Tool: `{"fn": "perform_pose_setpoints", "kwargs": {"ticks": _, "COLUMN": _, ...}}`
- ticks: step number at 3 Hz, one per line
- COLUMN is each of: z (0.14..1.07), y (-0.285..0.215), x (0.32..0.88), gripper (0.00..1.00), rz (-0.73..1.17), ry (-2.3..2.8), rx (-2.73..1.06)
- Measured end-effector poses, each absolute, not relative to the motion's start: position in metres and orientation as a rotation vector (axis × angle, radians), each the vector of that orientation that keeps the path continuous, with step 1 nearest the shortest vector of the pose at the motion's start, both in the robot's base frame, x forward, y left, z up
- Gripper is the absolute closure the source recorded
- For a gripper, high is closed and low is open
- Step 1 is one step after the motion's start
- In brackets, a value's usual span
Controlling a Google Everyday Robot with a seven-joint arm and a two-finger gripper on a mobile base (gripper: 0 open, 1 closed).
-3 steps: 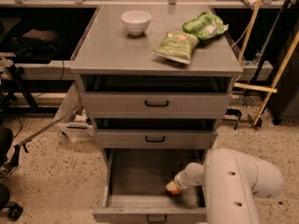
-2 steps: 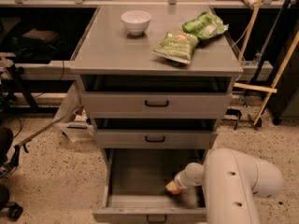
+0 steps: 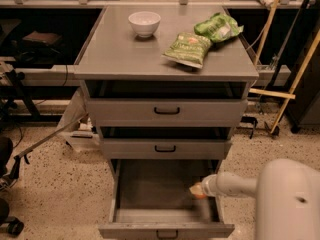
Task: Pick orange from bottom drawer and place on counter
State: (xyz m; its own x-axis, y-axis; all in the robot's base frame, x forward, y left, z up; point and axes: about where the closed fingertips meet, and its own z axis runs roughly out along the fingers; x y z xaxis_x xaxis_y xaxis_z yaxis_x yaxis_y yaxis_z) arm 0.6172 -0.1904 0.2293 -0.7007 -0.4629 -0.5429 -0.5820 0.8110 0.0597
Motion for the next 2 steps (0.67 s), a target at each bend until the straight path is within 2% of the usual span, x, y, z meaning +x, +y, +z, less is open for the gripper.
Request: {"fn": "perform_pose_setpoints", "kwargs": {"ticks": 2, "z": 0.434, "y": -0.228, "x": 0.566, "gripper": 1.00, "rz": 0.297, "ry": 2.263, "rx": -0.891}}
